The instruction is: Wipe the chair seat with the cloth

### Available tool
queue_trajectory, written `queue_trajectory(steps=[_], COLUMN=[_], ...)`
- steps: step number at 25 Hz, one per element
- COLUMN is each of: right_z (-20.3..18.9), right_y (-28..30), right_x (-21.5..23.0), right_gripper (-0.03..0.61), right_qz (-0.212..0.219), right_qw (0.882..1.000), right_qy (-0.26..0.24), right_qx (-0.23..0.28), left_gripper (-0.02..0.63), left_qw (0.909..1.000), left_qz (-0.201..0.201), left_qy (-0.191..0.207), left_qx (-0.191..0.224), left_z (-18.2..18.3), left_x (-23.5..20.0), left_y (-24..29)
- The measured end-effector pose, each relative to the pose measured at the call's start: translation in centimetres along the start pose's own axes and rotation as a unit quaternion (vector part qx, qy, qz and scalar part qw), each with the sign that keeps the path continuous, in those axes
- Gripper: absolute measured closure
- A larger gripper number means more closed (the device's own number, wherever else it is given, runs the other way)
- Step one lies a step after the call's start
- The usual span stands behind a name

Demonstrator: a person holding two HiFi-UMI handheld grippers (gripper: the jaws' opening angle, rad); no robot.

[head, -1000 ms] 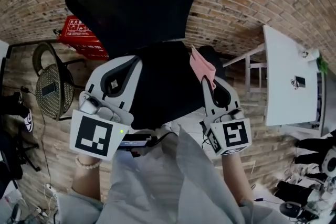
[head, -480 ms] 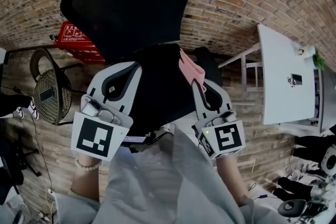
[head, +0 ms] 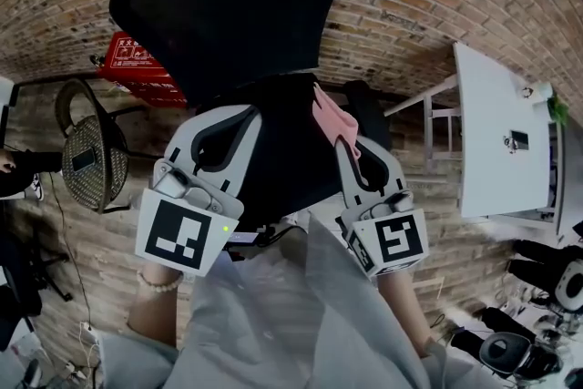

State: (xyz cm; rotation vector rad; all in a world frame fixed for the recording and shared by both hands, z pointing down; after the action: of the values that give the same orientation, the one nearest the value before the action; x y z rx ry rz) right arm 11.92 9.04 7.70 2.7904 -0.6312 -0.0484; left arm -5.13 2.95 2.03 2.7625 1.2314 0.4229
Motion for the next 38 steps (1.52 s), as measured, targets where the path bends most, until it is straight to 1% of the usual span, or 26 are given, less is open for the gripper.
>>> queue_trajectory(steps=[4,11,16,20,31,38], right_z=[0.2,0.4,0.5,0.6,0.8,1.0], right_y=[0.1,0.3,0.5,0.5,0.8,1.0], right_x=[-0.1,-0.2,-0.2,-0.2,-0.8,-1.4], right_gripper=[0.525,0.525,0.525,0.525,0.525,0.525], right_qz=[0.003,0.001,-0.002,-0.004,0.006,0.012], right_qw=[1.000,1.000,1.000,1.000,1.000,0.999], right_qy=[0.002,0.002,-0.004,0.003,-0.024,-0.029], right_qx=[0.003,-0.003,-0.003,-0.009,-0.009,-0.007], left_gripper=[0.595,0.595,0.595,0.595,0.595,0.595], left_qw=[0.9999,0.9998,0.9998,0.9998,0.9999,0.9999], left_qz=[-0.004,-0.015,-0.017,-0.016,-0.012,-0.010], left_qy=[-0.011,-0.011,-0.010,-0.012,-0.005,-0.004], left_qx=[-0.001,-0.001,-0.002,-0.003,0.000,0.000], left_z=[-0.2,-0.4,-0.5,-0.5,-0.5,-0.5], left_x=[0.1,0.4,0.5,0.5,0.2,-0.1], left_y=[0.2,0.4,0.5,0.6,0.3,-0.2])
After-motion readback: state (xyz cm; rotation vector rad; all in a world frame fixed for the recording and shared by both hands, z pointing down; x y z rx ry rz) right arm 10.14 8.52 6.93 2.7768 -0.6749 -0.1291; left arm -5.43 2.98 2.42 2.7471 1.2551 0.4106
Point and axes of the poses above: the fingertips, and each gripper's own axes: y forward along the fingers, x to its right, z out of its top, the point moved 6 cm from there along -y, backward along the fingers, and after that the axes turned 7 degrees about z, right-handed, at the moved point
